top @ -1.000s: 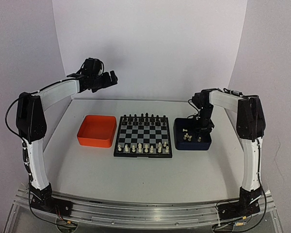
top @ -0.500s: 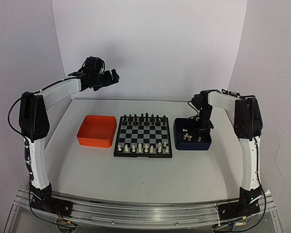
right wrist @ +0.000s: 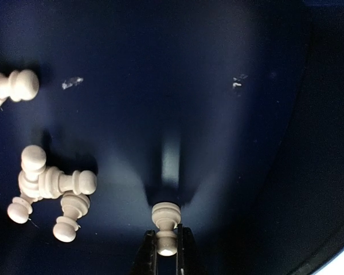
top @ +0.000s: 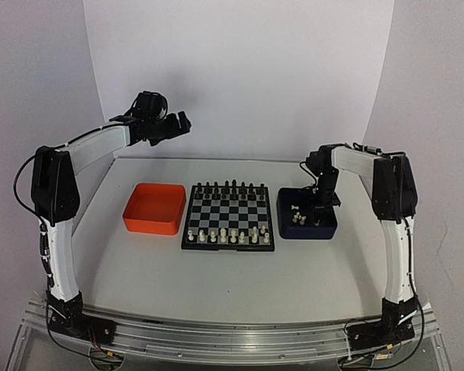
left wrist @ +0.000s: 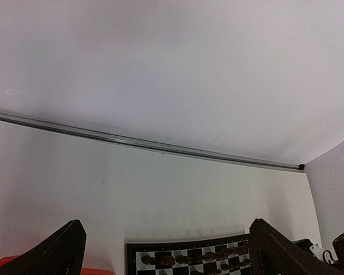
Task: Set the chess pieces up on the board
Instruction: Pick up the chess piece from the storage box, then place the chess piece on the chessboard, then pick up the chess piece from the storage box.
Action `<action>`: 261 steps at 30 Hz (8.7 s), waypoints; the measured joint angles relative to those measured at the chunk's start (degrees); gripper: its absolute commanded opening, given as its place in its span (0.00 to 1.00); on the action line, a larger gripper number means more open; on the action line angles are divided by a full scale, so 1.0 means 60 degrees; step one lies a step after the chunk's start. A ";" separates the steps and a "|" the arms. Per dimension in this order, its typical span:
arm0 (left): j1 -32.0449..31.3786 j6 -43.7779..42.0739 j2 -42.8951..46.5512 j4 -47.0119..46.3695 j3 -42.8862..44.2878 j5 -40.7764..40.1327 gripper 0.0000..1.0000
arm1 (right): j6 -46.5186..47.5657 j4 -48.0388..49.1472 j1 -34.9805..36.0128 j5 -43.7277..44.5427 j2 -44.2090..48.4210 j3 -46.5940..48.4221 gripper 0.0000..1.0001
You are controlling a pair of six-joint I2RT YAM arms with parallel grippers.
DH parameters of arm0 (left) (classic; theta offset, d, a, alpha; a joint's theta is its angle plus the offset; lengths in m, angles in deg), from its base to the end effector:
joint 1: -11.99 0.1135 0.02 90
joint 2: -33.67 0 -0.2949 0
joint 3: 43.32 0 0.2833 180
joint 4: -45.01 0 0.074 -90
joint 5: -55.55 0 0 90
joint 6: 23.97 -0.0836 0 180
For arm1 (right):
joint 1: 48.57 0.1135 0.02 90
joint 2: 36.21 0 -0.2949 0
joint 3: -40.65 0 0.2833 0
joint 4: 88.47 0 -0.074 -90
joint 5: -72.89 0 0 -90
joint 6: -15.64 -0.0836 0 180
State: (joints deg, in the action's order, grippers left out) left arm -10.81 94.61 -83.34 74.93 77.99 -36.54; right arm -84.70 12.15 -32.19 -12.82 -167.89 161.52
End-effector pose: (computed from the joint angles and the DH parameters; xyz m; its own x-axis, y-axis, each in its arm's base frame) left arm 0.5345 -0.2214 0.3294 -0.5208 -0.2997 -0.7994 0.1228 0.9003 -0.4175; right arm 0.4756 0.1333 0.1233 -0.9943 -0.1057 -0.0102 -0.1047 0.9917 -0.0742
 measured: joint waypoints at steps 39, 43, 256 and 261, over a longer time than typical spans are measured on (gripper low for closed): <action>0.0000 -0.0385 0.1054 -0.1113 -0.2929 0.0623 1.00 | 0.1134 -0.0661 0.2667 -0.1221 0.1038 0.3524 0.00; 0.0000 -0.0526 0.1622 -0.1224 -0.3395 0.0649 1.00 | 0.1359 -0.0674 0.3361 -0.1445 0.0585 0.4158 0.00; 0.0000 0.0000 0.0068 -0.0759 -0.0353 0.0066 1.00 | 0.0913 0.0926 0.0667 -0.0392 0.1403 0.0083 0.00; 0.0000 -0.0005 0.0176 -0.0814 -0.0869 0.0125 1.00 | 0.0660 0.0802 0.0674 -0.0824 0.1767 0.0540 0.00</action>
State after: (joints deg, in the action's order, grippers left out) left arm -10.81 94.58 -82.28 70.05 72.77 -35.79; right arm -80.74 16.96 -28.15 -17.76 -157.29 164.77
